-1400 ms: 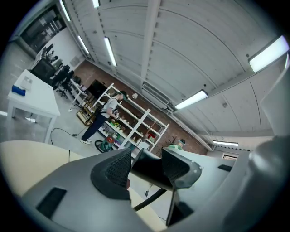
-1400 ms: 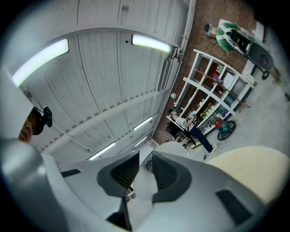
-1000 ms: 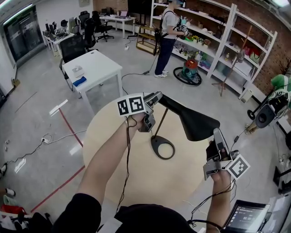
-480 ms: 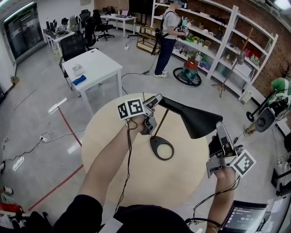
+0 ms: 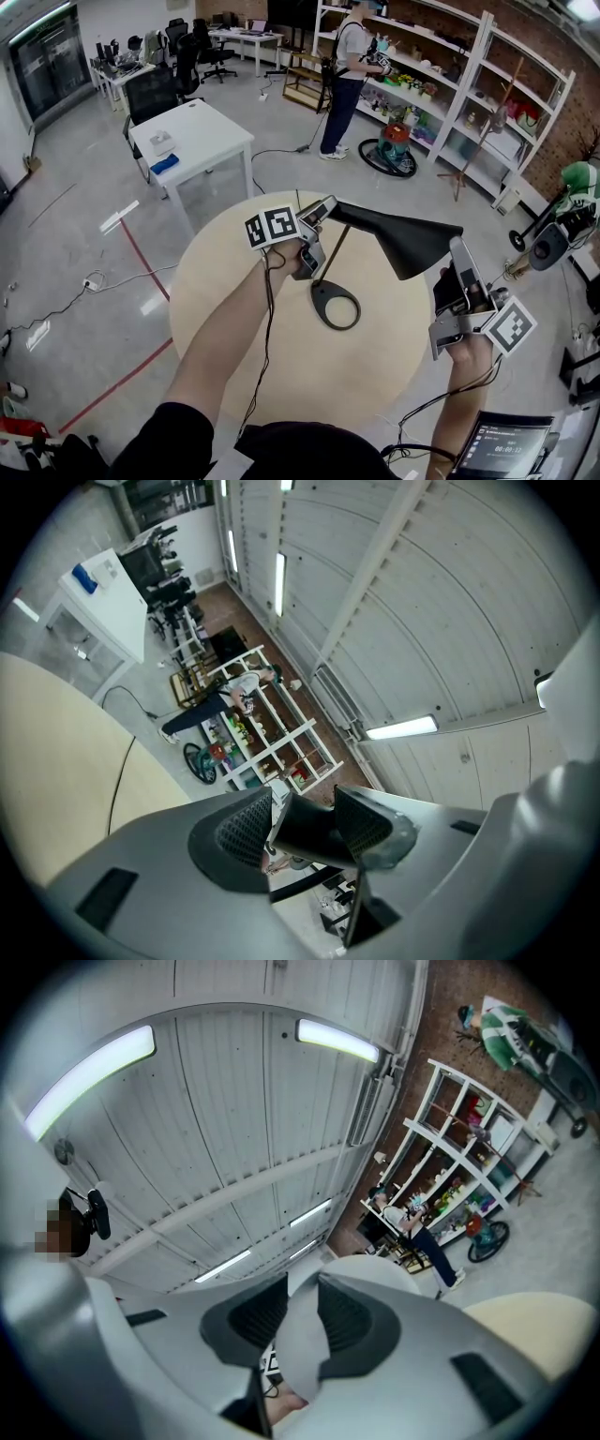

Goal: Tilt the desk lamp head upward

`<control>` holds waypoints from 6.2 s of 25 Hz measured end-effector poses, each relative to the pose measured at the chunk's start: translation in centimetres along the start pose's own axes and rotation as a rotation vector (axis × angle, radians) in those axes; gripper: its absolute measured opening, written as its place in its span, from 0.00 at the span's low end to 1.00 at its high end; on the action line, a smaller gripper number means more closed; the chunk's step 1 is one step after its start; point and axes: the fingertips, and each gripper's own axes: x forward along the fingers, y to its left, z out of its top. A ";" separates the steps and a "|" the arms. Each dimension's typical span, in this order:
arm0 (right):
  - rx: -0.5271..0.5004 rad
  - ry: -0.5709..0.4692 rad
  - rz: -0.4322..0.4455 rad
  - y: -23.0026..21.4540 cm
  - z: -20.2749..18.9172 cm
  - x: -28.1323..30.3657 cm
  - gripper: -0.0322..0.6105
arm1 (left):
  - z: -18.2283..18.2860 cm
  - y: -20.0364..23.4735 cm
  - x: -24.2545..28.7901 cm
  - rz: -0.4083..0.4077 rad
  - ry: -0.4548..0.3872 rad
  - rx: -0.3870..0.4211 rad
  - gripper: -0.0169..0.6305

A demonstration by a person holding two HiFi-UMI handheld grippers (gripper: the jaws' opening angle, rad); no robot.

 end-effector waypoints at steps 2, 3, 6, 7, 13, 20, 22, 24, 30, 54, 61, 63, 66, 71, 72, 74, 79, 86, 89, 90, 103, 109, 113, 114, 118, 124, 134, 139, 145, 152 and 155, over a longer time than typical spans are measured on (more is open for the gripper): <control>0.000 -0.003 0.004 0.4 0.2 0.2 0.18 | -0.1 0.0 -0.1 -0.005 -0.002 -0.015 0.36; -0.002 -0.004 0.007 0.6 0.3 0.3 0.18 | -0.1 -0.1 -0.1 -0.008 -0.002 -0.022 0.36; -0.020 -0.001 0.012 1.0 0.4 0.7 0.18 | -0.3 0.1 -0.2 -0.013 0.001 -0.033 0.36; -0.026 0.001 0.013 1.0 0.4 1.0 0.18 | -0.2 0.2 -0.2 -0.013 0.002 -0.032 0.36; -0.044 0.015 0.029 2.0 0.9 2.0 0.18 | -0.2 0.2 -0.4 -0.010 -0.001 -0.036 0.36; -0.044 0.014 0.039 2.3 1.0 2.1 0.18 | -0.3 0.1 -0.5 -0.011 0.001 -0.036 0.36; -0.044 0.014 0.043 2.5 1.0 2.4 0.18 | -0.3 0.3 -0.6 -0.012 -0.001 -0.042 0.36; -0.044 0.014 0.045 2.7 1.0 2.6 0.18 | -0.2 0.3 -0.7 -0.011 -0.004 -0.046 0.36; -0.033 0.009 0.052 2.8 1.2 2.7 0.18 | -0.1 0.2 -0.7 -0.007 -0.007 -0.046 0.36; -0.064 0.002 0.099 3.7 2.2 4.3 0.19 | -0.3 0.2 -0.6 0.026 -0.009 -0.036 0.36; -0.039 -0.012 0.115 3.0 2.3 3.7 0.19 | -0.7 0.2 -0.2 0.029 -0.008 -0.030 0.36; -0.030 -0.014 0.120 3.0 2.2 3.5 0.19 | -0.6 0.2 -0.4 0.036 -0.016 -0.014 0.36; -0.032 -0.020 0.126 2.9 2.0 3.2 0.20 | -0.6 0.2 -0.6 0.055 -0.017 0.019 0.36; -0.103 -0.081 0.125 2.9 0.2 0.7 0.20 | -1.0 1.4 -4.2 0.090 -0.005 0.101 0.36; -0.103 -0.087 0.113 2.5 -0.2 0.2 0.20 | -1.5 1.9 -5.3 0.094 -0.004 0.097 0.36; -0.097 -0.087 0.088 1.5 -1.1 -0.9 0.20 | -3.0 2.9 -7.5 0.102 0.005 0.083 0.36; -0.098 -0.047 0.018 -1.0 -4.2 -3.2 0.20 | -9.9 4.7 -12.7 0.124 0.110 0.048 0.36; -0.186 0.038 -0.035 -1.7 -10.3 -5.0 0.20 | -18.6 2.0 -17.4 0.114 0.300 0.239 0.36; -0.159 0.102 -0.061 -2.6 -13.6 -6.0 0.20 | -21.9 -0.2 -18.9 0.089 0.381 0.346 0.36; -0.152 0.120 -0.075 -3.1 -14.5 -6.6 0.20 | -22.9 -0.8 -19.5 0.080 0.400 0.353 0.36; -0.123 0.279 -0.196 -3.9 -23.3 -14.4 0.20 | -29.0 -4.3 -23.0 0.073 0.524 0.349 0.36; -0.099 0.329 -0.188 -4.0 -26.2 -14.3 0.20 | -28.5 -3.5 -22.8 0.076 0.523 0.361 0.36; -0.108 0.337 -0.175 -3.4 -26.5 -13.8 0.20 | -28.5 -3.4 -22.8 0.077 0.522 0.357 0.36; -0.111 0.338 -0.173 -3.4 -26.5 -13.7 0.20 | -28.5 -3.4 -22.8 0.076 0.522 0.358 0.36; -0.118 0.346 -0.173 -3.4 -26.6 -13.8 0.20 | -28.5 -3.2 -22.8 0.078 0.517 0.351 0.36; -0.139 0.353 -0.183 -3.5 -26.5 -13.5 0.20 | -28.5 -2.8 -22.8 0.083 0.513 0.338 0.36; -0.121 0.329 -0.147 -3.0 -26.3 -13.4 0.20 | -28.6 -2.6 -23.2 0.098 0.514 0.334 0.36; -0.157 0.339 -0.111 -2.3 -26.1 -13.3 0.20 | -28.6 -2.6 -23.3 0.102 0.510 0.330 0.36; -0.160 0.343 -0.120 -2.6 -26.2 -13.4 0.20 | -28.7 -2.5 -23.3 0.105 0.513 0.327 0.36; -0.152 0.345 -0.145 -3.0 -26.3 -13.5 0.20 | -28.7 -2.3 -23.4 0.110 0.520 0.327 0.36; -0.152 0.343 -0.146 -3.1 -26.3 -13.5 0.20 | -28.7 -2.2 -23.3 0.110 0.520 0.327 0.36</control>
